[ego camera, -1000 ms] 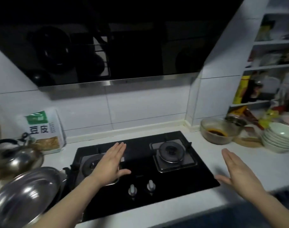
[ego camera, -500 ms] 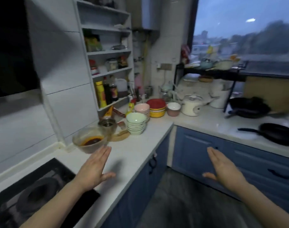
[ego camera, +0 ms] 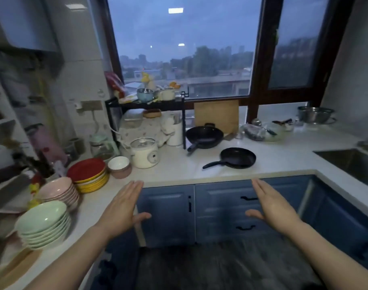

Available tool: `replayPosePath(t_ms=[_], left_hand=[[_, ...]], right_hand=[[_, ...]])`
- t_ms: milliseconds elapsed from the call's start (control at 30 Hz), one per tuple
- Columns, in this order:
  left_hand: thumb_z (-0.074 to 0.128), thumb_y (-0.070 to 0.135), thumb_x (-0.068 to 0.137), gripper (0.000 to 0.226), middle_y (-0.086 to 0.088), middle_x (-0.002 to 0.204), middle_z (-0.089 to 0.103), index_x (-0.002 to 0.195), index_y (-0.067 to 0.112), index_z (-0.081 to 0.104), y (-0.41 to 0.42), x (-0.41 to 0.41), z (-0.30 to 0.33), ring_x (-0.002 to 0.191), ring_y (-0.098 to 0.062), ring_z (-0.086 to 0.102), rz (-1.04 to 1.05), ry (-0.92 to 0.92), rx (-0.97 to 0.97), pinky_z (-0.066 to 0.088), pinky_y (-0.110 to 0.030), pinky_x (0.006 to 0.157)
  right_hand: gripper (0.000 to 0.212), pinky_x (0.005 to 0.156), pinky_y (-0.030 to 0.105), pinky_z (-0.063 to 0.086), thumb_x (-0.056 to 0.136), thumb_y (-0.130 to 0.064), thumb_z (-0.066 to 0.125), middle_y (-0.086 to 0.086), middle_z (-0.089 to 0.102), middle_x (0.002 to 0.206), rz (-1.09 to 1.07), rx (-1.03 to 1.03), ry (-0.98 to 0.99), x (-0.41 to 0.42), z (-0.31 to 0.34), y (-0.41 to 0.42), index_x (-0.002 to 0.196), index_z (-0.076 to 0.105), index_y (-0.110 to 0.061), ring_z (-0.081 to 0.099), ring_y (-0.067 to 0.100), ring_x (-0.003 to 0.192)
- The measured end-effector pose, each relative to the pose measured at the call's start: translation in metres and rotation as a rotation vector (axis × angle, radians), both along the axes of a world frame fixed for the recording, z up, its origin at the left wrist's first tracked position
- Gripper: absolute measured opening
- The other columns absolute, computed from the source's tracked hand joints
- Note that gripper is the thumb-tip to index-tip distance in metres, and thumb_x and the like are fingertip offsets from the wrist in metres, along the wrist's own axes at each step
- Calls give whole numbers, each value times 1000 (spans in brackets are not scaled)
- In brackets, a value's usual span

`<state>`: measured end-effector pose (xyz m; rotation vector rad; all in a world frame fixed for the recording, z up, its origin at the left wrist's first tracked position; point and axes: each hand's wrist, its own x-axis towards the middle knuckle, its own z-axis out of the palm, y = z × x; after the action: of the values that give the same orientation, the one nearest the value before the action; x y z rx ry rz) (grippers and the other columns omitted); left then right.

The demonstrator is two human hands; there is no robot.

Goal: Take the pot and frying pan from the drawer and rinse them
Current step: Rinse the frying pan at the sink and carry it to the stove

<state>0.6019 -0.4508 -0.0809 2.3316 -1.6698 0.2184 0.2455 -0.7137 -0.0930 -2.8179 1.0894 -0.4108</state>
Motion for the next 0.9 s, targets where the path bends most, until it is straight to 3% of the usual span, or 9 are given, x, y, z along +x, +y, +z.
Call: replayPosePath(t_ms=[133, 233, 367, 600, 900], left_hand=[[41, 87, 66, 116, -1, 160, 10, 154, 17, 12, -89, -3, 3, 148, -16, 4, -91, 28, -17, 11, -34, 121], [36, 91, 64, 120, -3, 160, 12, 153, 14, 12, -158, -11, 2, 148, -18, 6, -144, 6, -13, 8, -33, 120], [49, 80, 73, 110, -2, 161, 10, 153, 16, 9, -249, -21, -7, 148, -17, 4, -166, 24, -15, 7, -30, 120], [5, 99, 56, 127, 3, 160, 5, 154, 18, 7, -382, -36, -21, 148, -15, 3, -139, 42, -22, 4, -27, 119], [8, 96, 62, 119, 5, 161, 3, 154, 20, 1, -502, -22, -42, 148, -12, -1, -100, 36, 84, -1, -23, 116]], right_hand=[[107, 123, 32, 12, 84, -60, 60, 7, 3, 164, -81, -14, 12, -18, 5, -50, 155, -2, -11, 7, 20, 151], [106, 123, 32, 11, 84, -60, 60, 5, 2, 164, -131, -13, 10, -29, 5, -95, 156, -2, -12, 8, 18, 151], [105, 122, 30, 9, 86, -59, 58, 5, -1, 164, -153, -16, 27, -40, 3, -167, 155, -4, -11, 7, 18, 151], [101, 120, 28, 8, 86, -56, 61, 4, 5, 164, -127, -17, 41, -46, 7, -293, 156, 2, -12, 9, 18, 151], [102, 121, 28, 7, 90, -56, 57, 8, -1, 164, -76, 20, 128, -2, -15, -429, 155, -4, -7, 6, 20, 151]])
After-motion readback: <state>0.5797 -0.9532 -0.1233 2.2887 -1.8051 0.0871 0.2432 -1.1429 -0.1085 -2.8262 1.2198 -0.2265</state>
